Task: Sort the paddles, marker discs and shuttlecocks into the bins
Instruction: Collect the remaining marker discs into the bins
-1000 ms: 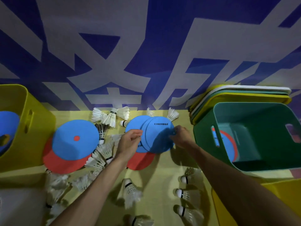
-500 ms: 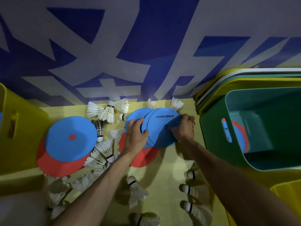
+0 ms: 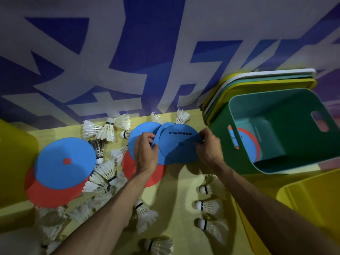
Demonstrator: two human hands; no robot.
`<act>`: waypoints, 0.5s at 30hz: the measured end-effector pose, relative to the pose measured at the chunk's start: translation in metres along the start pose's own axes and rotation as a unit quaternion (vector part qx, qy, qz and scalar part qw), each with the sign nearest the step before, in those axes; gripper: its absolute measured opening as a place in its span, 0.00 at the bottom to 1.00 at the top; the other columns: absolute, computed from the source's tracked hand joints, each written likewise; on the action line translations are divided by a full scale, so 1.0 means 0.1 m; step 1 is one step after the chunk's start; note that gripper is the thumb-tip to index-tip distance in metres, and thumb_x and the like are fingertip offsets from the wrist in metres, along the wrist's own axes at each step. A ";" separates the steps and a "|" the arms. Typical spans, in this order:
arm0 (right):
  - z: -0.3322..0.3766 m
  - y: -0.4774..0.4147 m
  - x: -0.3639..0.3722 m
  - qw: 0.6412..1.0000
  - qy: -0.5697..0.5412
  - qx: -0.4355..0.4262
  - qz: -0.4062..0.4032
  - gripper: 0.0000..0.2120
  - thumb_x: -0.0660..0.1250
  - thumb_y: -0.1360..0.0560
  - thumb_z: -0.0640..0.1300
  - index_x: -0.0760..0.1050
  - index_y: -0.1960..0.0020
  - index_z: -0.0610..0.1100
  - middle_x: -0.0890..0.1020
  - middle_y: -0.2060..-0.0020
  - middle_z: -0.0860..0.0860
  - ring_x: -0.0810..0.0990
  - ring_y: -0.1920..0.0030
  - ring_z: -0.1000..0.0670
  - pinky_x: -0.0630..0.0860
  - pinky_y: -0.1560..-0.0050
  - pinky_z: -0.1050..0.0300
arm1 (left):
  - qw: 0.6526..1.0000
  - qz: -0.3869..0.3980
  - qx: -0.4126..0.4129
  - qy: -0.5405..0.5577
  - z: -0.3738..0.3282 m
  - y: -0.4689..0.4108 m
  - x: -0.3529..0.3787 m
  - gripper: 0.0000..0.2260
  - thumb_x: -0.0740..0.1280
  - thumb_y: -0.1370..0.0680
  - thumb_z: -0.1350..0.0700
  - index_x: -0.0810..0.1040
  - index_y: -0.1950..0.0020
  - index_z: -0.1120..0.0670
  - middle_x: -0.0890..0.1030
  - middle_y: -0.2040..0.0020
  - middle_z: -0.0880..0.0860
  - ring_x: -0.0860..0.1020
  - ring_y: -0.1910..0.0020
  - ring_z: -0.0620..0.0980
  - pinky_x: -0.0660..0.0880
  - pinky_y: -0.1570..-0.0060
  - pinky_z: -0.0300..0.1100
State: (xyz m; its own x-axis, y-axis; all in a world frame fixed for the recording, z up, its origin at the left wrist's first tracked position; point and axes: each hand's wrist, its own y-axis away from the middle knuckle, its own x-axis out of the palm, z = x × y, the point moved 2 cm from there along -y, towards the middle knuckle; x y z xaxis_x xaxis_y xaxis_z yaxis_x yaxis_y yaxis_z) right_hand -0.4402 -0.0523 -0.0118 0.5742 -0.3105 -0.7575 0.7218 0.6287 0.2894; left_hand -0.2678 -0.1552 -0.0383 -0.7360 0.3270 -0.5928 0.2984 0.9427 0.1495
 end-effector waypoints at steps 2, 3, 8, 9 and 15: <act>0.06 0.06 -0.05 1.000 0.015 -0.022 0.004 0.12 0.61 0.25 0.36 0.73 0.43 0.43 0.81 0.48 0.44 0.79 0.49 0.43 0.79 0.47 0.43 | 1.000 0.017 -0.011 0.003 0.01 0.01 -0.02 0.07 0.67 0.26 0.65 0.74 0.50 0.57 0.75 0.57 0.53 0.75 0.58 0.54 0.75 0.57 0.49; 0.10 0.09 -0.08 0.999 0.022 -0.034 0.006 0.13 0.61 0.25 0.36 0.73 0.42 0.44 0.81 0.47 0.44 0.80 0.49 0.43 0.79 0.48 0.43 | 1.000 0.027 -0.013 -0.009 0.02 0.01 -0.04 0.06 0.66 0.25 0.64 0.75 0.49 0.57 0.76 0.58 0.54 0.75 0.58 0.53 0.74 0.58 0.47; 0.31 0.24 -0.30 0.993 0.057 -0.103 0.001 0.12 0.61 0.25 0.38 0.76 0.46 0.50 0.84 0.51 0.46 0.82 0.53 0.43 0.80 0.54 0.45 | 0.998 0.059 0.006 -0.032 0.00 0.16 -0.22 0.15 0.65 0.25 0.66 0.67 0.68 0.52 0.68 0.69 0.50 0.69 0.60 0.52 0.60 0.68 0.36; 0.36 0.27 -0.35 0.991 0.063 -0.120 0.001 0.11 0.62 0.25 0.38 0.76 0.46 0.50 0.84 0.51 0.46 0.82 0.53 0.42 0.80 0.54 0.45 | 0.998 0.061 0.005 -0.022 -0.03 0.21 -0.27 0.14 0.66 0.25 0.66 0.70 0.67 0.52 0.70 0.68 0.50 0.71 0.60 0.51 0.62 0.67 0.35; 0.66 0.42 -0.69 0.980 0.100 -0.173 0.002 0.09 0.60 0.23 0.44 0.70 0.42 0.47 0.81 0.49 0.41 0.79 0.51 0.39 0.77 0.53 0.41 | 0.996 0.063 -0.055 0.026 -0.13 0.42 -0.47 0.10 0.66 0.22 0.60 0.78 0.42 0.59 0.79 0.58 0.49 0.80 0.59 0.52 0.78 0.53 0.46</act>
State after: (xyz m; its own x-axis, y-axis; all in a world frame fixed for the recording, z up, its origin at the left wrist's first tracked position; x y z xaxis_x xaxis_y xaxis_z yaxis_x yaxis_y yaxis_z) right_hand -0.4243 -0.0514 0.0915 0.4648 -0.1844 -0.8660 0.5254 0.8447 0.1021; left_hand -0.2282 -0.1298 0.0066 -0.7276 0.4442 -0.5228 0.3249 0.8943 0.3076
